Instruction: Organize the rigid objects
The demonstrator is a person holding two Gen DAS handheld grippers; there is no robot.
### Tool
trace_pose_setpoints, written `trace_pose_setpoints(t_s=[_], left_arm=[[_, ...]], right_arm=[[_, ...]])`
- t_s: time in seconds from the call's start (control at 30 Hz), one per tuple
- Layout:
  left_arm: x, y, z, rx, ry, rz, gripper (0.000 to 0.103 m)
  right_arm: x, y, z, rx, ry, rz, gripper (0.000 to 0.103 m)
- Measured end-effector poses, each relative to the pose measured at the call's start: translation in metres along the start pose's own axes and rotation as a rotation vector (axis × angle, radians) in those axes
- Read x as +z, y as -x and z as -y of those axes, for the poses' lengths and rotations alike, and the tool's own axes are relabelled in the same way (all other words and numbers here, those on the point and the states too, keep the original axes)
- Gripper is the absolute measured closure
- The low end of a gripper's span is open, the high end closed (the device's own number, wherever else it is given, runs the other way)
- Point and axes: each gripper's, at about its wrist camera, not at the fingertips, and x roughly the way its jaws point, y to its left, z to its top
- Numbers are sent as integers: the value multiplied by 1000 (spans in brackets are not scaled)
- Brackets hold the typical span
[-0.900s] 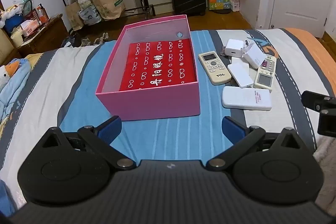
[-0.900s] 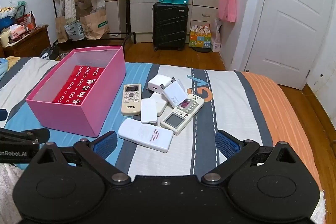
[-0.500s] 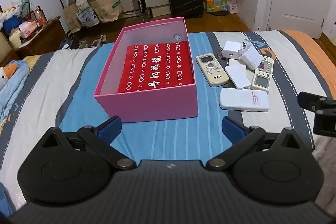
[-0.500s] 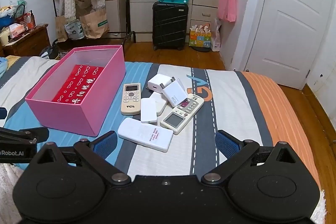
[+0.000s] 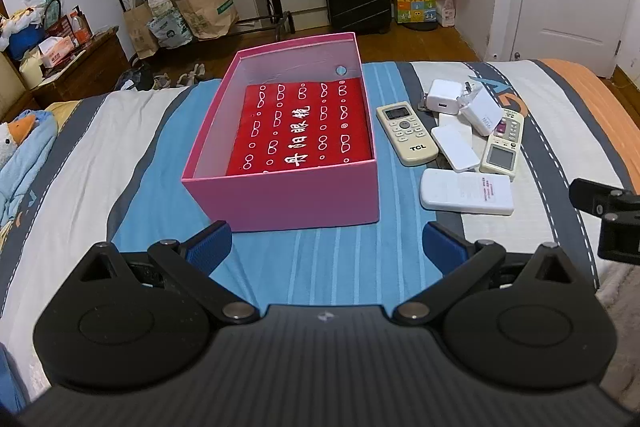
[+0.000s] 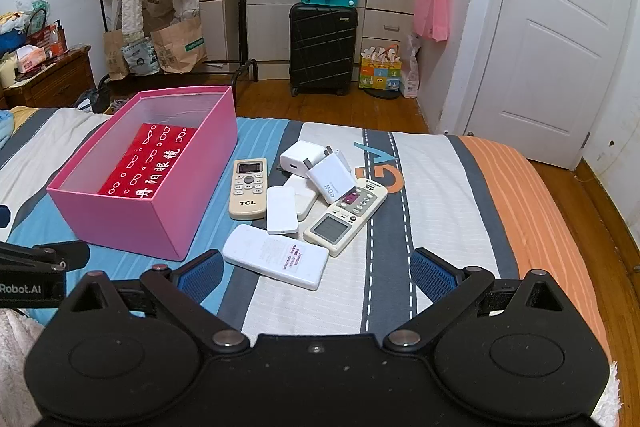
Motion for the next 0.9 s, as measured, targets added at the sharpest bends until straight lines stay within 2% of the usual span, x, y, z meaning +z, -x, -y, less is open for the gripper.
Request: trace_pose_setpoints(t_s=[0.27,0.43,0.9], left_arm=[[-1,-1,0,4,4,-3,0],[-2,-5,-6,8,52,-27,0],[-5,-7,-10,45,52,-21,0]], right_arm=[[0,-1,1,-1,-3,1,2],[0,1,0,-3,-2,7,2],[-3,6,-4,-21,1,22,2]])
